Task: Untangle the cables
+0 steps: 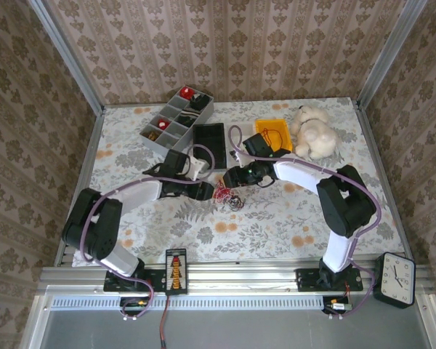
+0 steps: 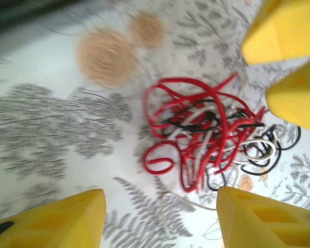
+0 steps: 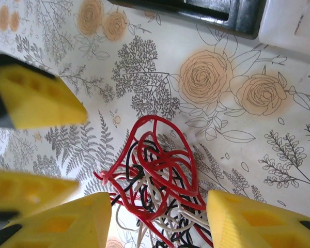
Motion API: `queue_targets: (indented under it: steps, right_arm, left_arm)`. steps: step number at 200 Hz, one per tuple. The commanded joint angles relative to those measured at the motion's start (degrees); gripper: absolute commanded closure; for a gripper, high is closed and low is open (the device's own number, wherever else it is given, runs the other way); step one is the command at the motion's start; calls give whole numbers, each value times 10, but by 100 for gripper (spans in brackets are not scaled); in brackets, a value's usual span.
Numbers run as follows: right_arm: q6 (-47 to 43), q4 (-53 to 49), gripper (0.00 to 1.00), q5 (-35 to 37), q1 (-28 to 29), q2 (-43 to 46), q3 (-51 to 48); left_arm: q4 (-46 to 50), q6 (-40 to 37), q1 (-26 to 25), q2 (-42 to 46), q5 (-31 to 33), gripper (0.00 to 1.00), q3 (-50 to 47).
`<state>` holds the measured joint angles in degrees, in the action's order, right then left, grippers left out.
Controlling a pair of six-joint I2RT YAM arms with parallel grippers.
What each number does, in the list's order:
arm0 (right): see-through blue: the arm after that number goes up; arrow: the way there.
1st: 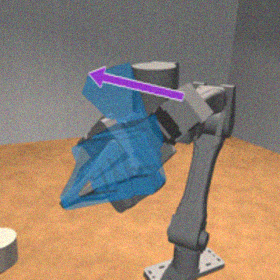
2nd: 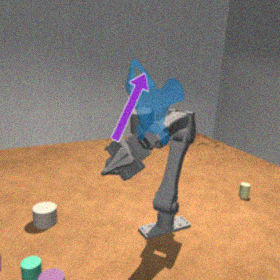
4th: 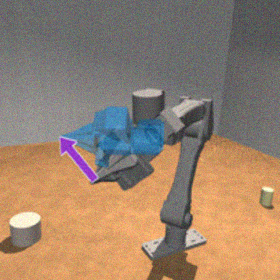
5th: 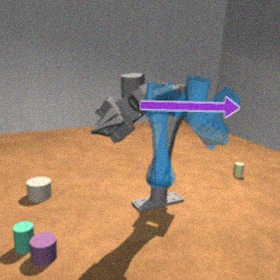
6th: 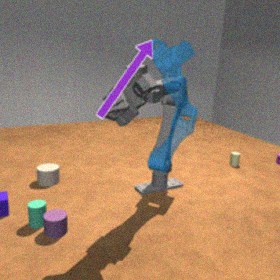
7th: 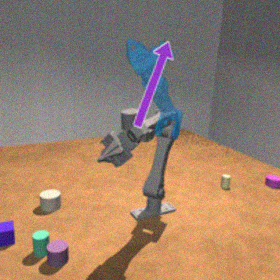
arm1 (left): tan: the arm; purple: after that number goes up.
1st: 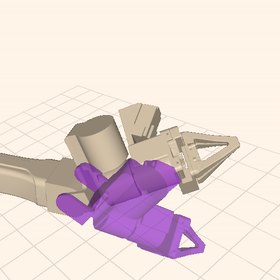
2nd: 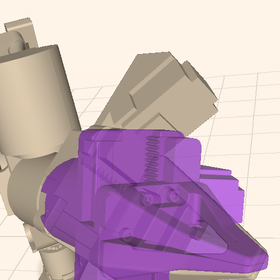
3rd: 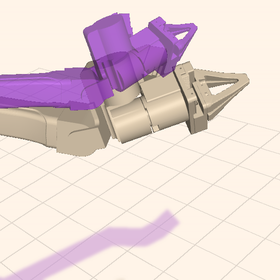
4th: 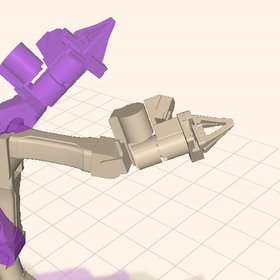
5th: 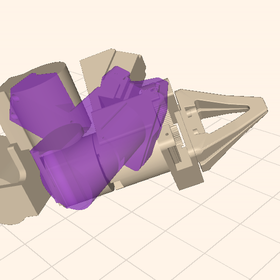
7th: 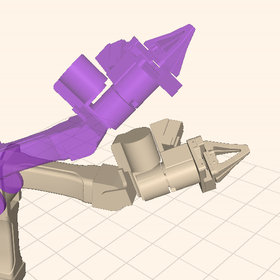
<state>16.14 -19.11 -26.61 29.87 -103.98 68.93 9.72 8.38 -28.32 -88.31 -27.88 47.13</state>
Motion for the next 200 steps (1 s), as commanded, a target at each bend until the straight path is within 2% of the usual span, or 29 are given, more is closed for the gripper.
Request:
queue_targets:
  steps: [1, 35, 86, 96, 122, 129, 144, 170, 200]
  right_arm:
    - [-31, -29, 47, -3, 6, -16, 26]
    - [-46, -41, 43, 25, 12, -37, 43]
    - [-47, -34, 44, 27, 24, -72, 67]
    - [-46, -35, 52, 28, 25, -78, 73]
    - [-41, -30, 89, 48, 22, -74, 70]
    - [-38, -32, 94, 52, 19, -71, 66]
    - [-23, -36, 100, 66, 7, -58, 50]
    - [26, -30, 100, 93, -26, -20, -6]
    - [95, 17, 100, 81, -56, 28, -90]
  left_arm:
    - [17, 11, 8, 27, 3, 42, -21]
    - [15, 14, -14, 27, -16, 43, -28]
    - [1, 24, -58, 17, -16, 45, -36]
    - [-1, 29, -61, 12, -12, 46, -36]
    - [0, 40, -65, 3, -1, 47, -29]
    - [-1, 41, -66, 1, 3, 47, -28]
    - [0, 40, -67, -2, 16, 47, -25]
    - [9, 35, -68, -8, 39, 47, -15]
    - [14, 13, -81, -16, 34, 45, 0]
